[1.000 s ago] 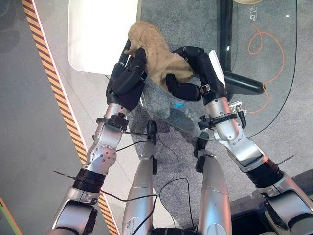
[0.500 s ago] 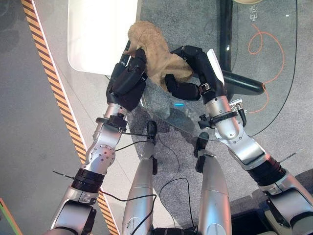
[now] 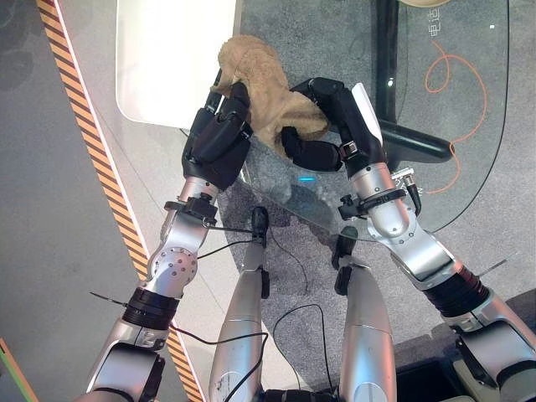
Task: Wipe the table with a cloth and put it in the basket.
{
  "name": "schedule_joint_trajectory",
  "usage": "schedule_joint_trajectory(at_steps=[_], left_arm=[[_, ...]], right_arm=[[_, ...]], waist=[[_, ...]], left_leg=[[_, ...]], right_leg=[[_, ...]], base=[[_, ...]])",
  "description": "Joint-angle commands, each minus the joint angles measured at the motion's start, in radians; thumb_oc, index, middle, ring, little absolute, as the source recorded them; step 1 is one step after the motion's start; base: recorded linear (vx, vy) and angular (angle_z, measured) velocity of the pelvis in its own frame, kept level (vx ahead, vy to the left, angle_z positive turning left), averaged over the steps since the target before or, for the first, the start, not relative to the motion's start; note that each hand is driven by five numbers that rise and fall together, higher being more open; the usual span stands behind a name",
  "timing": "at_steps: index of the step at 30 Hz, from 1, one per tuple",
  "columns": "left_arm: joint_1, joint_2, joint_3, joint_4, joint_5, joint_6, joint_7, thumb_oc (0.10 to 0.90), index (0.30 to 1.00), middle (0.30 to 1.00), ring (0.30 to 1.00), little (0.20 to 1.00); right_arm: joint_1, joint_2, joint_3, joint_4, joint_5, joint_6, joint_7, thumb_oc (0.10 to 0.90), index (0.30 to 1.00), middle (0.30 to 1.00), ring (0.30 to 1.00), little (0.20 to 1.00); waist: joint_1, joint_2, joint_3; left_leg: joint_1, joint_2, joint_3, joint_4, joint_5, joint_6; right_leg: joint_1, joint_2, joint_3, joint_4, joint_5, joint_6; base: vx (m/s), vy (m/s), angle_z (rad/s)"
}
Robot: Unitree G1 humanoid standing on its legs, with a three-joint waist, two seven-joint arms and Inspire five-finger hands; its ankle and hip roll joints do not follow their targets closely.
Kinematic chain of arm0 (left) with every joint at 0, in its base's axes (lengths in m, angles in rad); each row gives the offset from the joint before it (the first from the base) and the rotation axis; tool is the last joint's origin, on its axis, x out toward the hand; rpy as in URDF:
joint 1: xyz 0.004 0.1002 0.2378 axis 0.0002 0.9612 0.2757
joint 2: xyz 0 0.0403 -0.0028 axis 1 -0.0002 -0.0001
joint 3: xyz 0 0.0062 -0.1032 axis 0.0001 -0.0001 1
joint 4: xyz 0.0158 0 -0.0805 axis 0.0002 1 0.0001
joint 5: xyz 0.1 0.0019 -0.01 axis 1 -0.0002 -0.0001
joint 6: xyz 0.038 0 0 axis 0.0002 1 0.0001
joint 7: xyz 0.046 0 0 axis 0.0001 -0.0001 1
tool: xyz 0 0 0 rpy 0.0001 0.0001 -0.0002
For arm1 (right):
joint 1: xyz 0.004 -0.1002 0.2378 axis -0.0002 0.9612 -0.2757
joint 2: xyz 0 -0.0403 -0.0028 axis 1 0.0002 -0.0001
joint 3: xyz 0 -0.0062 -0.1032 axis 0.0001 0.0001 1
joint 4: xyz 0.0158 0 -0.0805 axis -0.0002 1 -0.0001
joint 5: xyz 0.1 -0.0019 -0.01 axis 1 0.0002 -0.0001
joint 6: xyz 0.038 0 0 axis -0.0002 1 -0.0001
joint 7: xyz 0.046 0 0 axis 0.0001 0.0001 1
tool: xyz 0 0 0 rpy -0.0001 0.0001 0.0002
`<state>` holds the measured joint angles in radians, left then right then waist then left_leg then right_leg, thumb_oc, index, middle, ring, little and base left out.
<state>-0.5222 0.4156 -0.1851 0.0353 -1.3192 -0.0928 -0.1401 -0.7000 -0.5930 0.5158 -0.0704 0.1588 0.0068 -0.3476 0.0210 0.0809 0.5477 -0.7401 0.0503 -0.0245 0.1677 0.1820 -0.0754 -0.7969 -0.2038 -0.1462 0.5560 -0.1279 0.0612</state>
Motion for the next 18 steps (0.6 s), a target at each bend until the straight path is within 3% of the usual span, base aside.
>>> schedule_joint_trajectory(at_steps=[1, 18], left_arm=[[-0.135, 0.020, -0.073, -0.197, 0.011, -0.014, -0.162, 0.100, 0.300, 0.300, 0.300, 0.200], [-0.130, 0.024, -0.077, -0.197, 0.023, 0.002, -0.180, 0.100, 0.300, 0.300, 0.300, 0.200]], right_arm=[[-0.195, 0.029, 0.048, -0.215, -0.002, -0.086, 0.042, 0.100, 0.300, 0.300, 0.300, 0.200], [-0.189, 0.026, 0.055, -0.217, -0.002, -0.086, 0.049, 0.100, 0.300, 0.300, 0.300, 0.200]], waist=[[0.011, -0.036, -0.028], [0.009, -0.036, -0.028]], left_leg=[[0.000, -0.040, 0.054, 0.129, -0.162, 0.044], [-0.002, -0.041, 0.054, 0.126, -0.162, 0.045]], right_leg=[[0.065, 0.031, 0.013, -0.231, 0.130, 0.026], [0.063, 0.034, 0.017, -0.236, 0.132, 0.025]], base=[[0.00, 0.000, 0.00], [0.00, 0.000, 0.00]])
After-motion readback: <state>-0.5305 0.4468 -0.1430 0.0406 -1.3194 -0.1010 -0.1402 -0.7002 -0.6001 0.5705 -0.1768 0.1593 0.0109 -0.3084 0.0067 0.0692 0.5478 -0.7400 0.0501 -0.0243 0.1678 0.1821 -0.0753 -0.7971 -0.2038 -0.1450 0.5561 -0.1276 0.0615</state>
